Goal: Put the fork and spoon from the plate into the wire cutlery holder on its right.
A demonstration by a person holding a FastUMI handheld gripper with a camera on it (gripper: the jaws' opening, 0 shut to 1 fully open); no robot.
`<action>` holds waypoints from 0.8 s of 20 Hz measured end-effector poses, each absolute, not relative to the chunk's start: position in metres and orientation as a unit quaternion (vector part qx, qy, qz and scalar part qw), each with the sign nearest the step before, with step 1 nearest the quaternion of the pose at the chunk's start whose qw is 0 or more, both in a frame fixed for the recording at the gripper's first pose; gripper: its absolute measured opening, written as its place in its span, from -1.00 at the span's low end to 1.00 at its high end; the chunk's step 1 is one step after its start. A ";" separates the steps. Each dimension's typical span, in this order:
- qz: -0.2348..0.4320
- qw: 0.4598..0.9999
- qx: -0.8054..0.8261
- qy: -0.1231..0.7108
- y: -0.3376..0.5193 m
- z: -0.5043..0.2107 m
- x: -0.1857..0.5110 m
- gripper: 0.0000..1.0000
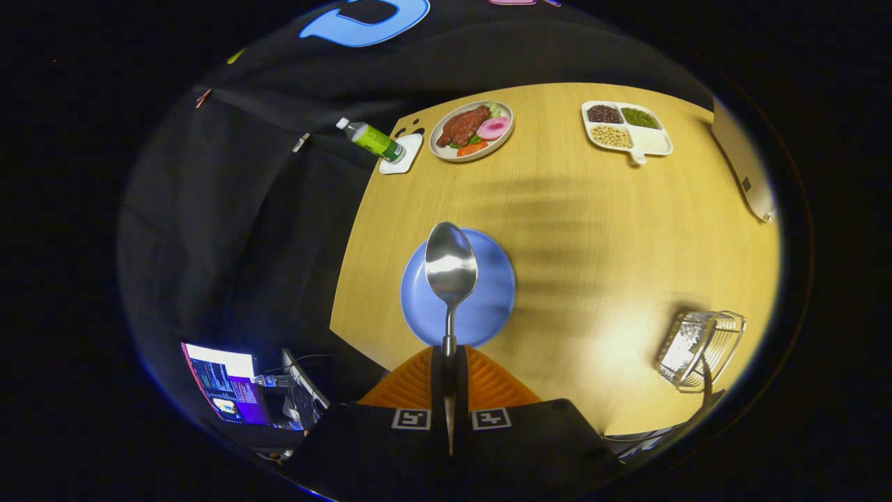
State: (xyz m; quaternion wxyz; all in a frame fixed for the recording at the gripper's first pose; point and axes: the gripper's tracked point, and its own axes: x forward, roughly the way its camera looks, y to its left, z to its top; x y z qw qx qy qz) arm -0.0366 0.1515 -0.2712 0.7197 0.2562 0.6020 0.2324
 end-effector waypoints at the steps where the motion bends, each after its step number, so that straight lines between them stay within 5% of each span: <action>1: 0.229 0.723 0.250 0.602 0.131 -0.267 -0.040 -0.87; 9: 0.169 0.694 0.182 0.675 -0.016 -0.270 -0.091 -0.86; 16: 0.150 0.571 0.153 0.793 -0.070 -0.315 -0.131 -0.87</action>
